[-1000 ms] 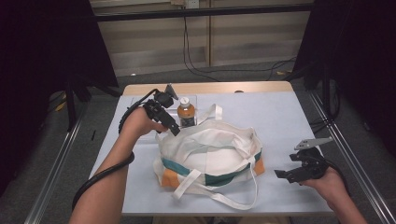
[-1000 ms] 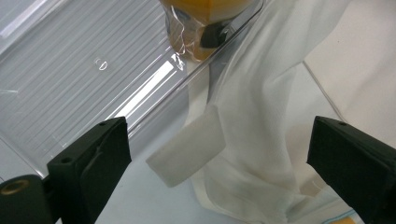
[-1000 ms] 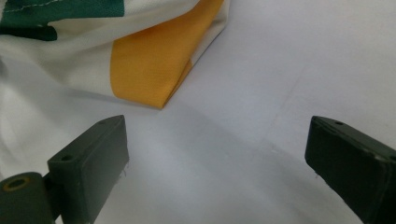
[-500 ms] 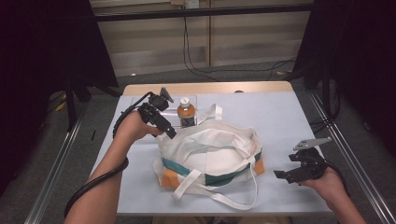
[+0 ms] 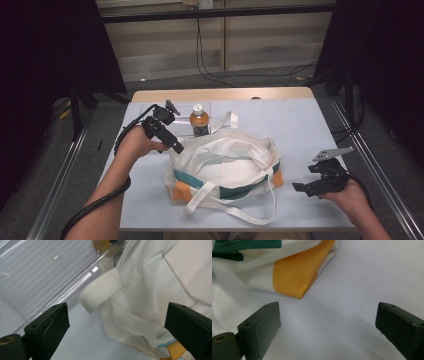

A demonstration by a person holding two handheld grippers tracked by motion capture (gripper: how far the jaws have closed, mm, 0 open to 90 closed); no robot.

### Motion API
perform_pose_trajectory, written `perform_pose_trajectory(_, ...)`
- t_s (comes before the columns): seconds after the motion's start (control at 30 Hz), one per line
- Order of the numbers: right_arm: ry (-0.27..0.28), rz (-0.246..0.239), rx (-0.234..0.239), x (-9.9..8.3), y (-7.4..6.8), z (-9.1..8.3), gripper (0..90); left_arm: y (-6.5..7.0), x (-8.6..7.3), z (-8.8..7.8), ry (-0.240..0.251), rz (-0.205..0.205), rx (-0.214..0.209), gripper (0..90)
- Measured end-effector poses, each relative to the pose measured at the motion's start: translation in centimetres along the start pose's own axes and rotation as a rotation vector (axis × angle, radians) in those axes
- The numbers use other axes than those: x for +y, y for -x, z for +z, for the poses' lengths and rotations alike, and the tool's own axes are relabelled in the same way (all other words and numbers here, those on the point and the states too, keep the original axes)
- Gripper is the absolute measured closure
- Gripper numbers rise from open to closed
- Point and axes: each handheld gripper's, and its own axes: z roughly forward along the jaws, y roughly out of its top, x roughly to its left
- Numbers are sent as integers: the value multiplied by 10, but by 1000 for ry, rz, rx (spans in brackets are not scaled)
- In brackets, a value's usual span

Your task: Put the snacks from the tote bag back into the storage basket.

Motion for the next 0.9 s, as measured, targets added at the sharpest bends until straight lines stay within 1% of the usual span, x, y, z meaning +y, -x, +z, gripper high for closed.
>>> perform_pose_trajectory(0.03,0,0,0,0,0,0,59,1,-1,1,2,-5,-5,52)
perform_pose_trajectory(0.07,0,4,6,0,0,0,59,0,-3,1,-3,2,-5,53)
perform_pose_trajectory(0.13,1,1,2,0,0,0,59,1,-6,3,3,-7,-10,53)
perform_pose_trajectory(0.23,1,7,5,0,0,0,59,1,-8,3,5,-6,-9,54)
perform_pose_trajectory(0.27,2,5,6,0,0,0,59,2,-10,4,10,-4,-2,55)
perform_pose_trajectory(0.3,7,1,7,0,0,0,59,2,-11,4,11,-4,-13,54)
perform_pose_trajectory(0.33,7,1,7,0,0,0,59,2,-11,4,11,-4,-13,55)
perform_pose_trajectory(0.37,7,0,6,0,0,0,59,2,-13,3,14,1,3,55)
perform_pose_trajectory(0.4,3,0,10,0,0,0,59,2,-14,4,16,-7,-15,55)
perform_pose_trajectory(0.43,4,2,9,0,0,0,59,3,-16,3,23,-8,-12,55)
perform_pose_trajectory(0.5,5,4,7,0,0,0,59,2,-18,3,24,-10,-14,55)
perform_pose_trajectory(0.6,8,-3,9,0,0,1,59,1,-22,3,26,-11,-7,56)
perform_pose_trajectory(0.63,8,-3,8,0,0,1,59,1,-24,3,30,-20,-13,56)
perform_pose_trajectory(0.73,0,-1,4,1,-1,0,59,0,-28,4,31,-24,-13,55)
perform_pose_trajectory(0.77,0,0,4,1,-1,0,59,0,-29,4,35,-19,9,56)
perform_pose_trajectory(0.8,0,-4,3,1,-1,0,58,0,-30,5,38,-23,-8,57)
perform_pose_trajectory(0.83,1,-1,3,1,-1,1,57,0,-31,6,33,-16,-13,57)
perform_pose_trajectory(0.87,2,2,2,1,-1,1,57,1,-32,7,29,-15,-3,57)
perform_pose_trajectory(0.9,2,2,2,1,-1,1,57,1,-32,7,29,-15,-3,56)
